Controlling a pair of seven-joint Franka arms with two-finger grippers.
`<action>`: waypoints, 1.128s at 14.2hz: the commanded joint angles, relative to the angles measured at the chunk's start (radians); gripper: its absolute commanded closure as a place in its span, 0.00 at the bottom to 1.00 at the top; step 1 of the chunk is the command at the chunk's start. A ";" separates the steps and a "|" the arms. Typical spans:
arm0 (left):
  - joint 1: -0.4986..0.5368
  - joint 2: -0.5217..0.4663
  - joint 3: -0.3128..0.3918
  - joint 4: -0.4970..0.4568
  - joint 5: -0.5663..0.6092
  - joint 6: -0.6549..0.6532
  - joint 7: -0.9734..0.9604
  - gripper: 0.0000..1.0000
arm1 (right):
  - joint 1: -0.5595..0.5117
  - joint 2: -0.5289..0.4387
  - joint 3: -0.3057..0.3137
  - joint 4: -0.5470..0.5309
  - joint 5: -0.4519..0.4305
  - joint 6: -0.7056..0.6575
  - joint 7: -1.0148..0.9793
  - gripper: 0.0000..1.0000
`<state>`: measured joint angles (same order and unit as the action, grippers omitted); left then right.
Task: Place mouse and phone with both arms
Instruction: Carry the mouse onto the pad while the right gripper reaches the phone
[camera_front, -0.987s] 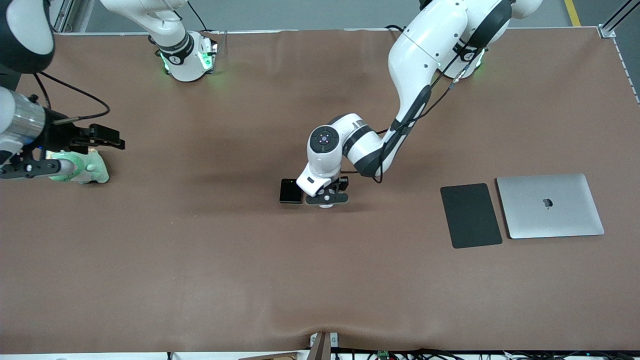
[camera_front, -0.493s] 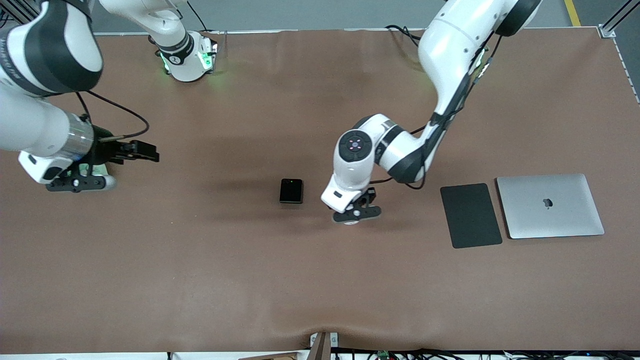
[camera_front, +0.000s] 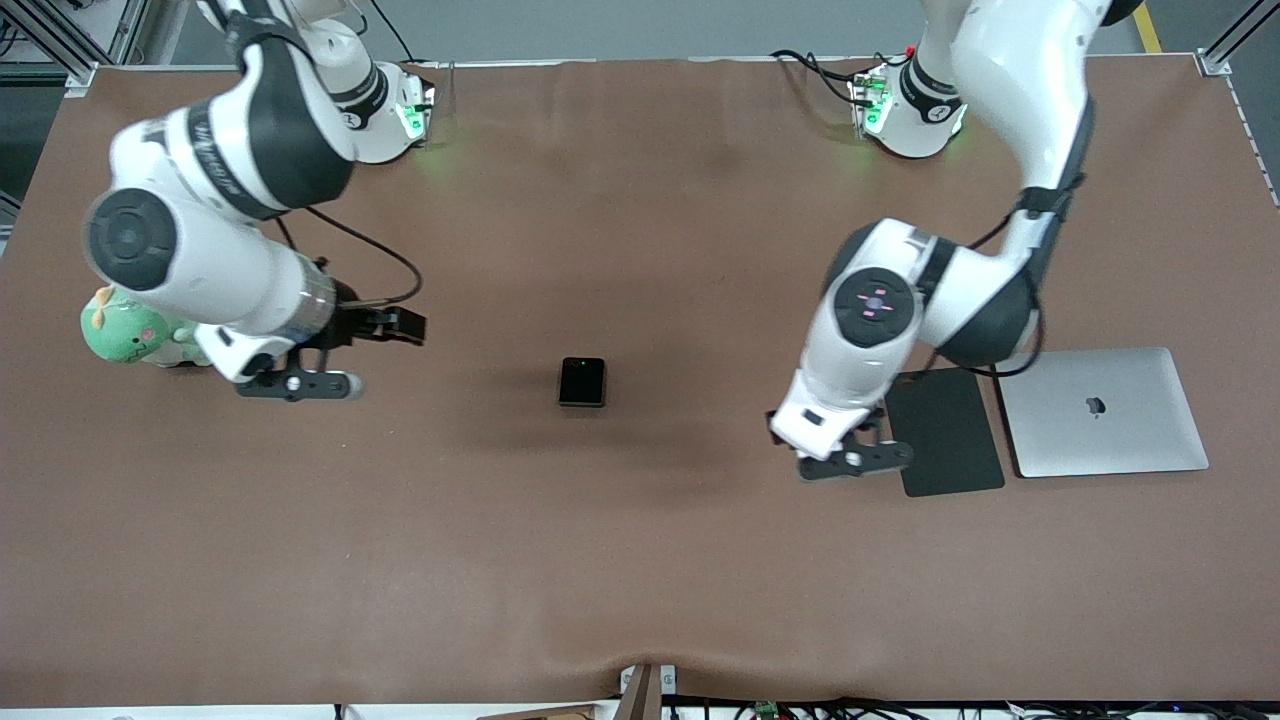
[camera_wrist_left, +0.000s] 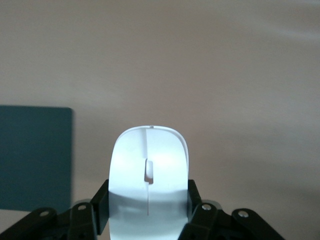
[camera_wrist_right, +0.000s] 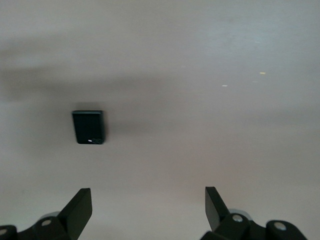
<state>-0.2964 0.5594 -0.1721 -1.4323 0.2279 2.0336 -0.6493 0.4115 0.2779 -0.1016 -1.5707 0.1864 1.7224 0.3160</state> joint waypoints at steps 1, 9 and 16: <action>0.084 -0.073 -0.015 -0.094 0.016 -0.015 0.060 0.63 | 0.030 0.023 -0.010 0.006 0.030 0.026 0.018 0.00; 0.272 -0.052 -0.014 -0.175 0.028 0.017 0.217 0.64 | 0.171 0.119 -0.010 0.006 0.033 0.167 0.126 0.00; 0.373 -0.003 -0.014 -0.355 0.030 0.328 0.252 0.62 | 0.256 0.219 -0.012 0.004 0.022 0.315 0.203 0.00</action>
<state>0.0649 0.5573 -0.1730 -1.7394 0.2311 2.2927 -0.3950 0.6495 0.4747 -0.1022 -1.5724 0.2077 2.0155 0.5009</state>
